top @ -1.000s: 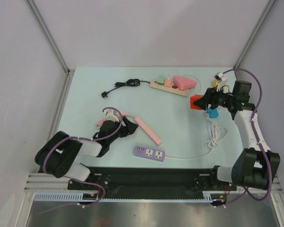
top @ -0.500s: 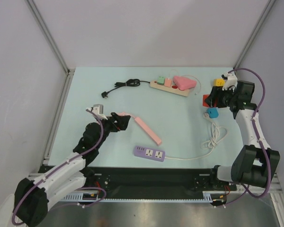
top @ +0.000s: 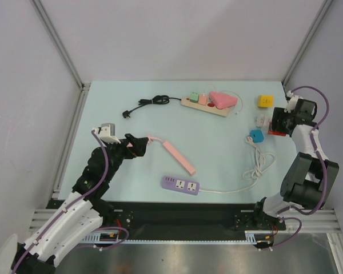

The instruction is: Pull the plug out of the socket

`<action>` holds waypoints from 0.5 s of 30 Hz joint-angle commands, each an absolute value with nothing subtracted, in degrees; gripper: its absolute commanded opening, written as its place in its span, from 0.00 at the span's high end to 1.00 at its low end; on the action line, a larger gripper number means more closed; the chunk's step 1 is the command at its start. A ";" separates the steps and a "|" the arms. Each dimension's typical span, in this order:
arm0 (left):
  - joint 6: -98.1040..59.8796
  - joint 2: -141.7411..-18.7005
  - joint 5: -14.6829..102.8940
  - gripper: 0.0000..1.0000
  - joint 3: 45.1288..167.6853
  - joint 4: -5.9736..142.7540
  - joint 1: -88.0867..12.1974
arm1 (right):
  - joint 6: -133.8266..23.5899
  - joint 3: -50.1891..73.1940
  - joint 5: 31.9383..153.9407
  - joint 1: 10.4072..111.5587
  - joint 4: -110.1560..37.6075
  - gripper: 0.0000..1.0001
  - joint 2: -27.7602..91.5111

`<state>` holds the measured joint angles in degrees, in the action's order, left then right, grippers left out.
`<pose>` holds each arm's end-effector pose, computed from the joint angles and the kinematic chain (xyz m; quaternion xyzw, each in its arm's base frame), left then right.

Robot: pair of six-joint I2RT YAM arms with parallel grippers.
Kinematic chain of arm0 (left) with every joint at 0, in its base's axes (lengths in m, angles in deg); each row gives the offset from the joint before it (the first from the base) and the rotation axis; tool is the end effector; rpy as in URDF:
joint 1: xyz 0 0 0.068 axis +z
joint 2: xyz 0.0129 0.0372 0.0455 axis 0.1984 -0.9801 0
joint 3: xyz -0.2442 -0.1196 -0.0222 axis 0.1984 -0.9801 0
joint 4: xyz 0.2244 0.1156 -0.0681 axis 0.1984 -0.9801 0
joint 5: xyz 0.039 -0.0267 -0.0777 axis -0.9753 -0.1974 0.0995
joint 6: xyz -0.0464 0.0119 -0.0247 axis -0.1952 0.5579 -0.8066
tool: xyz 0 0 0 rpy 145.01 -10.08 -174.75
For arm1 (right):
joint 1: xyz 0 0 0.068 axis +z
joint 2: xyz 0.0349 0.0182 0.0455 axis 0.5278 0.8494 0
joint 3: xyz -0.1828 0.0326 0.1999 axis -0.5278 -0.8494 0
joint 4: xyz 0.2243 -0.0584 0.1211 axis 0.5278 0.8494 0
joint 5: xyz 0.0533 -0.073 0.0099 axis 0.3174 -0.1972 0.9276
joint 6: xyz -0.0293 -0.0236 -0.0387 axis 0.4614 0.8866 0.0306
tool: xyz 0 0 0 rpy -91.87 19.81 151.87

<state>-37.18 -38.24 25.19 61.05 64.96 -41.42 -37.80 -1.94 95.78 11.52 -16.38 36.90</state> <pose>0.1401 -0.0732 0.2753 -0.0588 0.7513 -0.2642 0.6019 0.3102 -0.1080 0.2561 0.0434 0.9177 -0.0214 0.3943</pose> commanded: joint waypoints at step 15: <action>-35.92 -37.51 24.42 0.00 60.87 62.59 -41.06 | -32.92 -1.38 96.11 8.57 -18.41 0.79 45.27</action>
